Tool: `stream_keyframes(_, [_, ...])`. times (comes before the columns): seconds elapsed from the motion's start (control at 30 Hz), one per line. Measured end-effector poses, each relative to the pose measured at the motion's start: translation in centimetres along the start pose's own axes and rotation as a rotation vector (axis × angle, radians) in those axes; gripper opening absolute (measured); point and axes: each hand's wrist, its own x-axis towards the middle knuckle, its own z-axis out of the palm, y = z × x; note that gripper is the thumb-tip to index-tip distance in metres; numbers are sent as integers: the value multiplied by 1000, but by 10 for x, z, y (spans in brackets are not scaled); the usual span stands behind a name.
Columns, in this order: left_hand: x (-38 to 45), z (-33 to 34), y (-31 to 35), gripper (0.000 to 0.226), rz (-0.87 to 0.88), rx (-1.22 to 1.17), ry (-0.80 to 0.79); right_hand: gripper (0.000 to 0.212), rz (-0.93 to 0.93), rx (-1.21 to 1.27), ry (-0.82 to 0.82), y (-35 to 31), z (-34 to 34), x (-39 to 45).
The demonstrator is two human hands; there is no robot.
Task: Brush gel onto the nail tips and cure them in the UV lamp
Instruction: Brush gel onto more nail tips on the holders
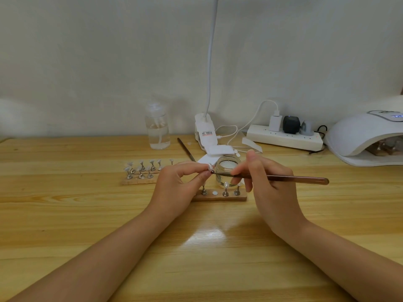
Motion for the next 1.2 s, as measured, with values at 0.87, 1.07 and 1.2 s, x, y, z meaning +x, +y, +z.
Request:
stream_keyframes(0.87, [-1,0,-2,19,15,1,-16,35,-51,-29,48,3,-1,1])
stream_keyframes(1.07, [-1,1,0,18,-3,13,-18,35,-17,-14,7,1,2,-1])
stream_keyframes(1.2, [-1,1,1,19,-6,0,-9,39,1,14,32,1,0,-1])
